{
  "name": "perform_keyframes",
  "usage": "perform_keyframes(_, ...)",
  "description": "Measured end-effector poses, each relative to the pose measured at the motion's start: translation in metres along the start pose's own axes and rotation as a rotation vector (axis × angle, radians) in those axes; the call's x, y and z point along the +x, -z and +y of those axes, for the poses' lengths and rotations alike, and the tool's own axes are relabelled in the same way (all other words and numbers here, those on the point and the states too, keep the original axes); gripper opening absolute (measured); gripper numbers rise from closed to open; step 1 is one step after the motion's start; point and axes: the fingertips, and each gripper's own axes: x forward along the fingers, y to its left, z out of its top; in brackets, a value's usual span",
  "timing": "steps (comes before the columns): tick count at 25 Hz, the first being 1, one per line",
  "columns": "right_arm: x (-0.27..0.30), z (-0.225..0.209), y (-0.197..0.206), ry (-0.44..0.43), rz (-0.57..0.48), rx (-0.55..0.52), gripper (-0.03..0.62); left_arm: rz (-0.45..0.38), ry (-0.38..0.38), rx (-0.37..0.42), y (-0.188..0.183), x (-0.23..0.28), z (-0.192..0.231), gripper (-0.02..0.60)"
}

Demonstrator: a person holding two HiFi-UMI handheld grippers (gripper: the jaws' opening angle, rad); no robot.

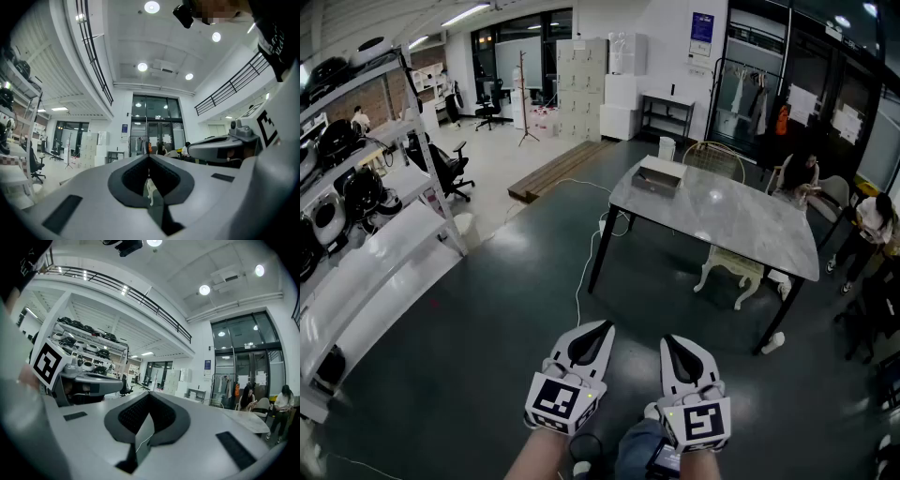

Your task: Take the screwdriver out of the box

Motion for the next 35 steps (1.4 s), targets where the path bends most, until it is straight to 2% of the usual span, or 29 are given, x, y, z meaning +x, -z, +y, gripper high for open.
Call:
perform_keyframes(3, -0.006, -0.008, -0.005, 0.008, 0.051, -0.016, 0.025, -0.017, 0.001, 0.001, -0.008, -0.002, -0.004, 0.014)
perform_keyframes(7, -0.001, -0.026, -0.016, 0.031, -0.032, -0.024, 0.025, -0.038, 0.007, 0.015, -0.020, 0.008, -0.006, 0.012)
perform_keyframes(14, 0.032, -0.080, -0.013, 0.042, -0.057, -0.020, 0.025, -0.035, 0.023, 0.023, -0.017, 0.071, -0.004, 0.012)
perform_keyframes(18, 0.069, -0.119, -0.004, 0.003, -0.054, -0.015, 0.025, -0.030, 0.013, 0.032, -0.013, 0.127, 0.004, 0.012)
perform_keyframes(27, 0.157, -0.205, 0.011, -0.158, -0.030, -0.010, 0.025, -0.034, -0.089, 0.017, -0.011, 0.253, 0.022, 0.012)
perform_keyframes(35, 0.183, -0.256, 0.026, -0.173, -0.035, 0.054, 0.025, 0.015, -0.100, 0.047, -0.003, 0.309, 0.017, 0.014)
